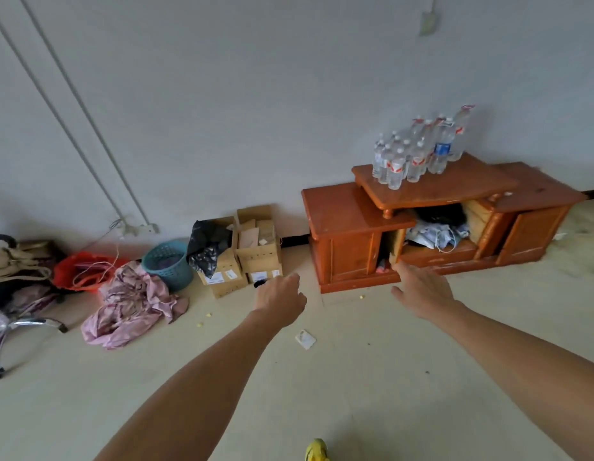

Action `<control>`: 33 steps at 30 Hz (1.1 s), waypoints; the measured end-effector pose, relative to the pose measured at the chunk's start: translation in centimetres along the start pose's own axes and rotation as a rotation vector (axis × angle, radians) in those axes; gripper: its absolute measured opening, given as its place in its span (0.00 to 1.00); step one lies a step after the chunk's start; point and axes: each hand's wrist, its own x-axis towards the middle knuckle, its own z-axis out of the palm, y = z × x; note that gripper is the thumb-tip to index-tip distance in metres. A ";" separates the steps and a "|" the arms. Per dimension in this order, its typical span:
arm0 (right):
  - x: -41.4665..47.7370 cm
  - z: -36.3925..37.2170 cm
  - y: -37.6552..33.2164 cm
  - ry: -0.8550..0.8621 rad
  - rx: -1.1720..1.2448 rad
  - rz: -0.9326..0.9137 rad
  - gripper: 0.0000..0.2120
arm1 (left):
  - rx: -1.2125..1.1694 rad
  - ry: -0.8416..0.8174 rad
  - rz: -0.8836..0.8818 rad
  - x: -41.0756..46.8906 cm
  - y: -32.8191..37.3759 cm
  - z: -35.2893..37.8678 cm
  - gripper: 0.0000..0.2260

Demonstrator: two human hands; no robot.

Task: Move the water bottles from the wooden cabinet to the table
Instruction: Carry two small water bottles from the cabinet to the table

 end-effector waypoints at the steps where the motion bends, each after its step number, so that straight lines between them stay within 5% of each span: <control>1: 1.8 -0.2 0.7 0.005 -0.011 0.021 0.14 | -0.005 -0.004 0.017 2.1 0.3 -0.3 0.10; 12: 23.3 -1.3 11.6 0.029 0.006 0.225 0.21 | 0.024 -0.059 0.202 30.9 8.1 -2.8 0.07; 17: 31.6 1.4 19.1 -0.038 -0.006 0.244 0.17 | 0.041 -0.104 0.237 41.3 13.9 -0.1 0.07; 25: 48.8 1.5 33.7 -0.071 0.039 0.197 0.18 | 0.007 -0.119 0.168 58.1 25.0 1.8 0.09; 33: 63.8 2.3 39.8 -0.103 0.042 0.116 0.23 | -0.044 -0.142 0.087 71.2 30.0 3.8 0.11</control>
